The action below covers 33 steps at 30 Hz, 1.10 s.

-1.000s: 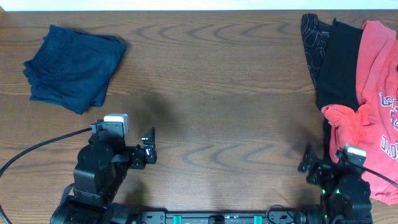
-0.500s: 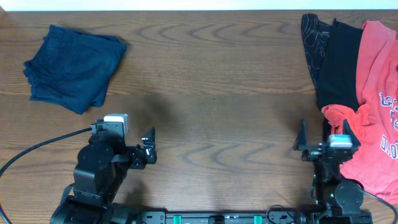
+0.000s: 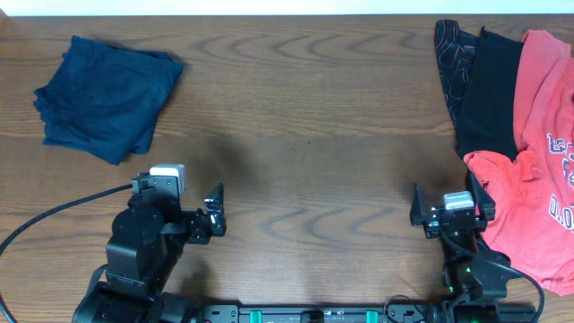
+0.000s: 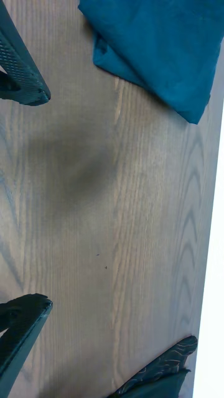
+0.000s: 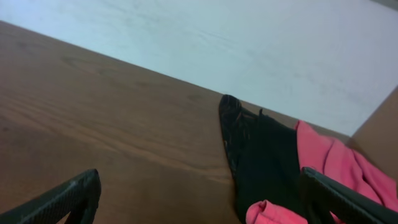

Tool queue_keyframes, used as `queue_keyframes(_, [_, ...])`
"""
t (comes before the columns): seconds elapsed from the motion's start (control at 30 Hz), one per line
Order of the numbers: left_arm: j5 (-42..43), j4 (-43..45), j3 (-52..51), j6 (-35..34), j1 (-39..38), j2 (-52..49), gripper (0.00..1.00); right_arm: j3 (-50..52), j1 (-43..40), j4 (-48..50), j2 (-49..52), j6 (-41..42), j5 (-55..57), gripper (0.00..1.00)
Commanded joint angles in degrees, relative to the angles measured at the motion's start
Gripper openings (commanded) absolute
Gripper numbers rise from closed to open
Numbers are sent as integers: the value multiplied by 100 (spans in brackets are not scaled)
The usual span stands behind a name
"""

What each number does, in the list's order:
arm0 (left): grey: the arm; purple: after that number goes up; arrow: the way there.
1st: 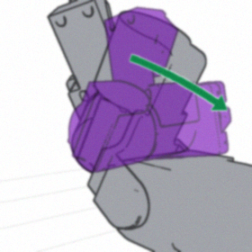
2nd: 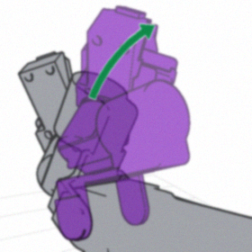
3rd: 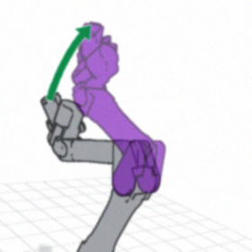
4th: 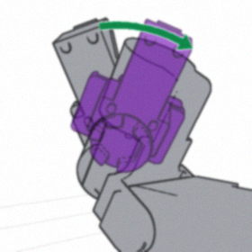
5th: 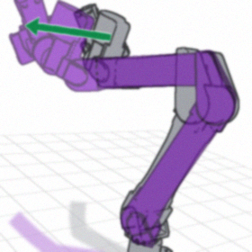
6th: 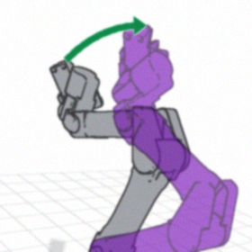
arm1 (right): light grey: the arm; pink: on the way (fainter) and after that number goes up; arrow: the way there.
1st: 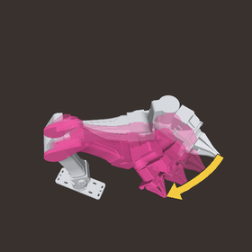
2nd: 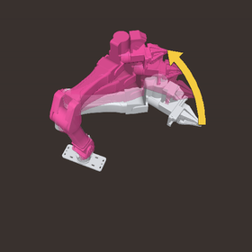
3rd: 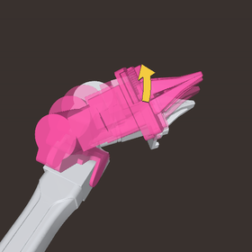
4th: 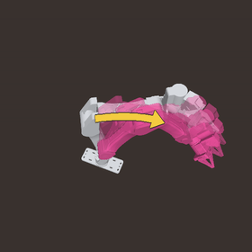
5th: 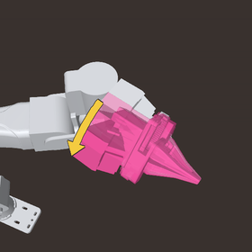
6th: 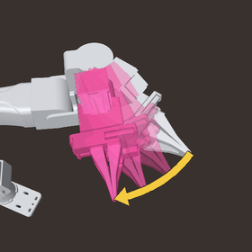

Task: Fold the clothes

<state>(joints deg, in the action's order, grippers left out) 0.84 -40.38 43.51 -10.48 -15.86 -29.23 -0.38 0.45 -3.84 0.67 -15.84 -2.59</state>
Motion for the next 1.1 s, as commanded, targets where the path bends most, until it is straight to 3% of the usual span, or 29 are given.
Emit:
queue_keyframes(0.0, [-90,13,-33,-31,-20,13,98,7,-61,-24,-39,662,186,99])
queue_keyframes(1.07, [-90,13,-33,-31,-20,13,98,7,-61,-39,-39,487,251,99])
